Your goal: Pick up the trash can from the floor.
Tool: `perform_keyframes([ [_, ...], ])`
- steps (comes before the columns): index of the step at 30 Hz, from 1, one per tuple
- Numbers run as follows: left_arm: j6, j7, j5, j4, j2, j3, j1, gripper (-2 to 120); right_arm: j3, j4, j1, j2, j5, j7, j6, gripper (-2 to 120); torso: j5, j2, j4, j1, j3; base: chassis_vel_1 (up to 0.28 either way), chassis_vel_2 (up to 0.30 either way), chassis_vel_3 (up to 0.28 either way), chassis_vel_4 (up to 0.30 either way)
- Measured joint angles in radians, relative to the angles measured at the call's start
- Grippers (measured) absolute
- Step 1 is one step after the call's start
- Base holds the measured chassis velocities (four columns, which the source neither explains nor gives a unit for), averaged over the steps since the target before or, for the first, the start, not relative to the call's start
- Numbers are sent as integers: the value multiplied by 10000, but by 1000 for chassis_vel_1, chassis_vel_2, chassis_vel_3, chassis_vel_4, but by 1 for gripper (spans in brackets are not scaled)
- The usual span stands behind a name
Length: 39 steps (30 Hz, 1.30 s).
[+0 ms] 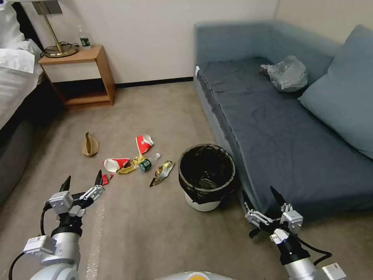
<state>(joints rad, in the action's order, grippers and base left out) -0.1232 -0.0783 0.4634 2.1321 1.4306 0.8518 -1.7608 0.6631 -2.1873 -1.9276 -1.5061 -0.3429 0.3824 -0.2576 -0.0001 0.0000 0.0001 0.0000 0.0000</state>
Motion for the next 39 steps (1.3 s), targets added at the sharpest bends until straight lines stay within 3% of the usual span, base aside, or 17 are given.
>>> perform_keyframes([
  [3,159,-141,271,11,-355,-4,103,100,24,10,-3,3,-116,125,-253,100,0,0,0,1,0,0,0,0,0],
  [5,1004,10,1002,268,-764,-54,388,100,63,-24,-19,-25,-229,132,-381,100,1,0,0,1,0,0,0,0,0],
  [8,1531,258,1426,406,-990,-137,618,100,87,-74,-41,-48,-249,133,-408,100,0,0,2,1,0,0,0,0,0],
  [9,2422,781,1860,598,-1334,-315,1050,100,124,-169,-101,-98,-267,132,-428,100,0,0,-4,1,0,0,0,0,0],
  [10,2949,1155,2305,650,-1622,-495,1400,100,158,-242,-158,-140,-272,128,-445,100,0,0,7,1,1,0,0,0,0],
  [11,2949,1155,2305,650,-1622,-495,1400,100,158,-242,-158,-140,-272,128,-445,100,0,0,7,1,1,0,0,0,0],
  [13,3669,1627,3281,578,-2304,-914,2381,100,272,-415,-302,-292,-278,116,-504,100,2,0,0,1,1,0,0,0,0],
  [18,4010,1879,4017,-23,-2938,-1637,3556,100,440,-533,-468,-593,-234,114,-556,100,-1,0,-2,1,1,0,0,0,0],
  [19,4203,2113,4383,-353,-3201,-2240,4140,100,489,-585,-528,-815,-156,113,-587,100,1,0,-2,1,1,0,0,0,0],
  [20,4203,2113,4383,-353,-3201,-2240,4140,100,489,-585,-528,-815,-156,113,-587,100,1,0,-2,1,1,0,0,0,0],
  [22,4450,2388,4611,-840,-3529,-3267,4927,100,520,-727,-621,-1020,43,113,-659,100,0,-1,-1,1,1,0,0,0,0],
  [24,4569,2524,4666,-1056,-3649,-3745,5298,100,521,-802,-674,-1035,122,112,-703,100,0,0,-1,1,1,0,0,0,0],
  [32,5241,3062,4446,-2039,-3578,-5533,6819,100,617,-1112,-981,-1037,367,96,-1128,100,1,-1,-2,1,1,0,0,0,0],
  [39,5515,3231,4174,-2286,-3354,-6194,6916,100,815,-1247,-973,-1031,372,65,-1162,100,2,-1,-1,1,1,0,0,0,0],
])
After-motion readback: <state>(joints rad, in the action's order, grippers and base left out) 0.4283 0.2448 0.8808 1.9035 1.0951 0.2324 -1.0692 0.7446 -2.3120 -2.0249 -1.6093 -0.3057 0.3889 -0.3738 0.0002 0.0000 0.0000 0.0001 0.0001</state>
